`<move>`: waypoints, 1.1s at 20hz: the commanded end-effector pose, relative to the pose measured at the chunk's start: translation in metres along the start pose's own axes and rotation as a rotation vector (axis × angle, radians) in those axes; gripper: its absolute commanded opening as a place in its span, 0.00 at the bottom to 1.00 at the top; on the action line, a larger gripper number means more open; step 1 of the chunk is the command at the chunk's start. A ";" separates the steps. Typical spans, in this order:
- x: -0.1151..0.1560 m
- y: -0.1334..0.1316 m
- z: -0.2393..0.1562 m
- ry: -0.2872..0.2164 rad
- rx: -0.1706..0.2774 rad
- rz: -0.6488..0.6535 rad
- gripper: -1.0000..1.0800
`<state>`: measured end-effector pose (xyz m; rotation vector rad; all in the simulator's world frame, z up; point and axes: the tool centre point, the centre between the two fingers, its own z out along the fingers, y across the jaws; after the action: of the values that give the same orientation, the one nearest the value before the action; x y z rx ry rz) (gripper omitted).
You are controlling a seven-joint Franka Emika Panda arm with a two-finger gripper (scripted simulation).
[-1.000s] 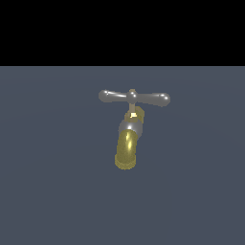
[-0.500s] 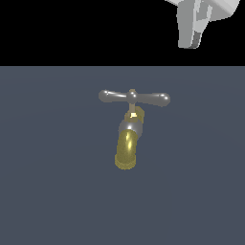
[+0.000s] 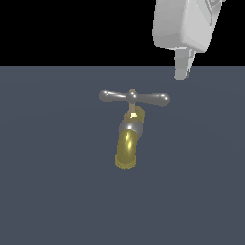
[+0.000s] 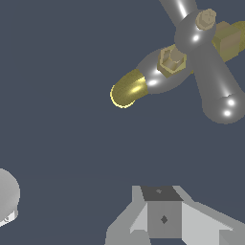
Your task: Turn on the faucet by rotating a designated handle.
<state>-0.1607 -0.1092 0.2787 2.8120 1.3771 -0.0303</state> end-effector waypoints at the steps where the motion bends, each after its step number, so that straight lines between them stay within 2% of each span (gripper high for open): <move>1: 0.004 0.008 0.011 0.002 -0.002 -0.057 0.00; 12: 0.024 0.037 0.055 0.011 -0.006 -0.275 0.00; 22: 0.038 0.049 0.076 0.019 -0.005 -0.385 0.00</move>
<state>-0.1020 -0.1110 0.2041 2.5143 1.8783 -0.0046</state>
